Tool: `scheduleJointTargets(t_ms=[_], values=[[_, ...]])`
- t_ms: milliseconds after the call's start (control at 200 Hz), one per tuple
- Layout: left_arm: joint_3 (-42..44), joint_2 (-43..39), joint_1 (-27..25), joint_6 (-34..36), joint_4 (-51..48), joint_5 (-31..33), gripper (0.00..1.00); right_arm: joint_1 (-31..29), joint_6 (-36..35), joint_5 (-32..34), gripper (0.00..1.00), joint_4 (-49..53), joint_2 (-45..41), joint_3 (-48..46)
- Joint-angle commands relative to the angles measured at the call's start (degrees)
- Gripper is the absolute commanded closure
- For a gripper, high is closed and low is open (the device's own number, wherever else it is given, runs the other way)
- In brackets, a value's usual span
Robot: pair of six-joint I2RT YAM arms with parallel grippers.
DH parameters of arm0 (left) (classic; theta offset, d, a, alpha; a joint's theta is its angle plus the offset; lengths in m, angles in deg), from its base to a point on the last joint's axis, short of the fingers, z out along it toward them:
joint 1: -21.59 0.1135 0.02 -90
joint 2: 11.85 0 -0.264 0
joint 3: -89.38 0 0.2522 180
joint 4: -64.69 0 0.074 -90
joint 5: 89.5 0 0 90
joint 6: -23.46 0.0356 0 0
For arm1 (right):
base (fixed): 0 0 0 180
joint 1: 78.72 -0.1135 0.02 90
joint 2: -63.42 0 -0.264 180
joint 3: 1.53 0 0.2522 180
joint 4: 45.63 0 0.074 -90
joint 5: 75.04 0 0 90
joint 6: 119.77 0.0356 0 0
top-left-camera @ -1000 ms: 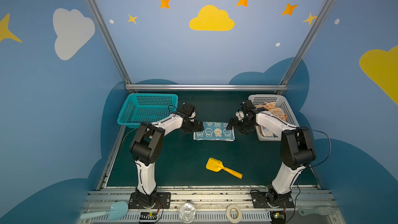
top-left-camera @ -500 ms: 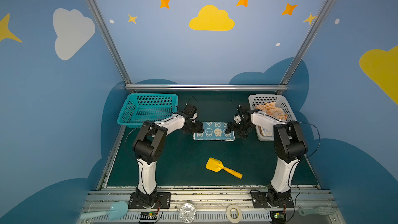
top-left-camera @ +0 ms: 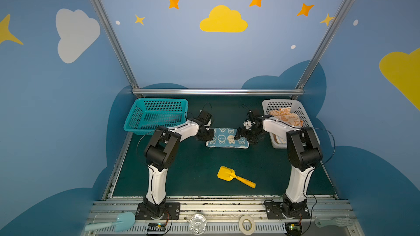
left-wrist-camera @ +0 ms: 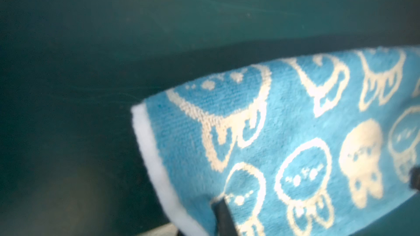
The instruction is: Fold and stack the towels
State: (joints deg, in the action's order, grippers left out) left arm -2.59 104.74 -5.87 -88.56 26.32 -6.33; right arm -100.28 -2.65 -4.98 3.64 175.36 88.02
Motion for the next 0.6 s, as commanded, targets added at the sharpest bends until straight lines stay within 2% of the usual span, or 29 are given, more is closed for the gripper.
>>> scheduleJointTargets(t_ms=[0, 270, 596], values=[[0.1, 3.0, -0.9, 0.8, -4.5, 0.4, 0.97, -1.4, 0.7, -2.5, 0.1, -0.4, 2.6, -1.3], [-2.5, -0.3, -1.0, 2.5, -9.2, 4.4, 0.97, -1.8, 0.2, -1.5, 0.11, 1.1, 1.2, -0.8], [-14.1, -1.8, -0.6, 8.5, -24.3, 12.6, 0.97, -2.8, -0.5, -3.5, 0.1, 2.8, -2.5, 2.1]])
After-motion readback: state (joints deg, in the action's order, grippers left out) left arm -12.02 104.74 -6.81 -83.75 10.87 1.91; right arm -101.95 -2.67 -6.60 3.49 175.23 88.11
